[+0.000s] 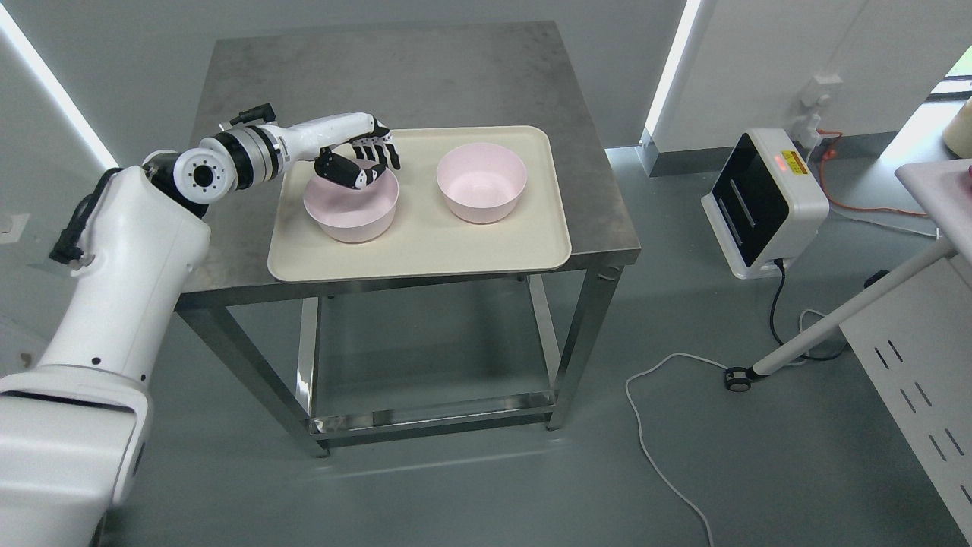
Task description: Stack pink IKEA bowls on left shelf middle
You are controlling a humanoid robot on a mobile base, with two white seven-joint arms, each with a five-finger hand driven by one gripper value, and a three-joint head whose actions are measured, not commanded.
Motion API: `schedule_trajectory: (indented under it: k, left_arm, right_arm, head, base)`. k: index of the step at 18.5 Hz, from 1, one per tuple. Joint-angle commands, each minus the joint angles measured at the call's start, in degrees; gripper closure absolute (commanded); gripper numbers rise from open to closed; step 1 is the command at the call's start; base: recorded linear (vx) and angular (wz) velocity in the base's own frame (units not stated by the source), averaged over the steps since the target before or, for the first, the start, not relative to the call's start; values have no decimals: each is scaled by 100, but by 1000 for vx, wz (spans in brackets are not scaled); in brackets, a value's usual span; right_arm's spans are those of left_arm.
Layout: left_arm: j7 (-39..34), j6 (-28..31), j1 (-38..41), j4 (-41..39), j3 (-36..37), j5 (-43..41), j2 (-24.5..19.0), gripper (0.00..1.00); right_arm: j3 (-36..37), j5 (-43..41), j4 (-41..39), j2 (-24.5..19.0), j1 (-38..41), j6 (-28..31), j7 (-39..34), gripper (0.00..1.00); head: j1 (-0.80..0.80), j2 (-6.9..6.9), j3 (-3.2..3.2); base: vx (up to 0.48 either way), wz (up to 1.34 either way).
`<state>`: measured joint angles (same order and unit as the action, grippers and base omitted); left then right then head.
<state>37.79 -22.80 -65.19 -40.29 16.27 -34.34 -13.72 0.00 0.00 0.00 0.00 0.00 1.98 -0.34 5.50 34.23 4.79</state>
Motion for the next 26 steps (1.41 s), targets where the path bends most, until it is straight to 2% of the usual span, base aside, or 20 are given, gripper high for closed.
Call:
schedule_trajectory:
  k: [1, 6, 7, 8, 10, 11, 12, 15, 16, 18, 19, 22, 26]
  left_arm:
    - [228, 100, -617, -111, -537, 15, 607, 100]
    - [237, 48, -530, -137, -484, 15, 590, 99]
    - [237, 13, -503, -146, -519, 15, 538, 97]
    - [203, 4, -486, -172, -580, 24, 502, 90]
    - [-7, -5, -355, -181, -783, 15, 520, 33]
    - [-113, -5, -136, -242, -853, 15, 528, 18]
    - [-140, -14, 40, -330, -880, 24, 494, 14]
    - [-176, -49, 235, -410, -1100, -20, 362, 15]
    - [-158, -49, 226, -401, -1021, -55, 179, 16]
    - [-167, -41, 148, -349, -618, -55, -488, 16]
    - [-184, -32, 60, -296, -416, -55, -604, 16]
    - [-193, 3, -222, -94, -248, -116, -798, 19]
    - [122, -119, -143, -137, 621, -363, -939, 18]
  right_arm:
    - [62, 0, -193, 100, 167, 4, -2, 0]
    - [62, 0, -193, 100, 167, 4, -2, 0]
    - [62, 0, -193, 100, 167, 4, -2, 0]
    - [62, 0, -193, 100, 167, 4, -2, 0]
    - [62, 0, -193, 100, 167, 4, -2, 0]
    - [70, 0, -193, 100, 167, 4, -2, 0]
    - [62, 0, -193, 100, 167, 4, -2, 0]
    - [62, 0, -193, 100, 167, 4, -2, 0]
    - [70, 0, -193, 100, 167, 4, -2, 0]
    - [62, 0, -193, 100, 167, -4, -2, 0]
    - [62, 0, -193, 100, 167, -4, -2, 0]
    - [62, 0, -193, 100, 167, -4, -2, 0]
    - [62, 0, -193, 100, 167, -4, -2, 0]
  head:
    - [0, 0, 0]
    - [0, 0, 0]
    - [0, 0, 0]
    - [0, 0, 0]
    - [0, 0, 0]
    - [0, 0, 0]
    - [0, 0, 0]
    - [0, 0, 0]
    - [0, 0, 0]
    - [0, 0, 0]
    - [0, 0, 0]
    - [0, 0, 0]
    - [0, 0, 0]
  base:
    - [0, 0]
    - [0, 0]
    - [0, 0]
    - [0, 0]
    - [0, 0]
    - [0, 0]
    - [0, 0]
    - [0, 0]
    - [0, 0]
    - [0, 0]
    - [0, 0]
    - [0, 0]
    - [0, 0]
